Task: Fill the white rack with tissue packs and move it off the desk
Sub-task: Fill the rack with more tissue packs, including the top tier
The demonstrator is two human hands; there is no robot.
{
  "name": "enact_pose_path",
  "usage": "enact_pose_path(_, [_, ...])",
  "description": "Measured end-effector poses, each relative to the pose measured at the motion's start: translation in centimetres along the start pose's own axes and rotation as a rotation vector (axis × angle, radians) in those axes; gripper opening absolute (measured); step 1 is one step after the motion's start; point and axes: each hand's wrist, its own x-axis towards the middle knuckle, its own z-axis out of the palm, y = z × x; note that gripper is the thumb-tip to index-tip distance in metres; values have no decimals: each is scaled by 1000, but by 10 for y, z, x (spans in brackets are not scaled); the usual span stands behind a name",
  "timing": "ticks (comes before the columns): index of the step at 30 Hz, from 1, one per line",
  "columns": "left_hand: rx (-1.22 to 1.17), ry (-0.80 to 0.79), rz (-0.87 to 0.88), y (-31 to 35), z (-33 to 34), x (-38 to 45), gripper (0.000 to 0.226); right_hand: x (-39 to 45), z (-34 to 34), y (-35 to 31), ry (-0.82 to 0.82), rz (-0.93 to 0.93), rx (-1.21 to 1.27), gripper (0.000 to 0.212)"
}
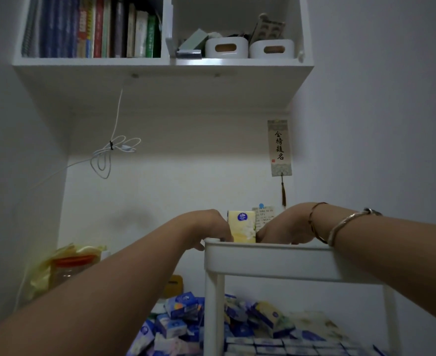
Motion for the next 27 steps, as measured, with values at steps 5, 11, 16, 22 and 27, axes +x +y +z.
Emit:
enact_pose_path(5, [-86, 15, 5, -4, -3, -1, 27, -11, -7, 0, 44, 43, 34, 49])
enact_pose_path(11, [-175, 143, 59, -5, -22, -25, 31, -36, -34, -11, 551, -49, 143, 39])
enact_pose_path(16, [-296, 324, 144, -27, -50, -63, 22, -81, -21, -58, 778, -358, 325, 42])
enact_pose_path(22, [-383, 456, 122, -82, -70, -115, 19, -97, 11, -131, 760, -575, 392, 39])
enact_pose_path(27, [-390, 547, 1, -155, -71, -145, 20, -69, 70, -189, 584, -568, 449, 33])
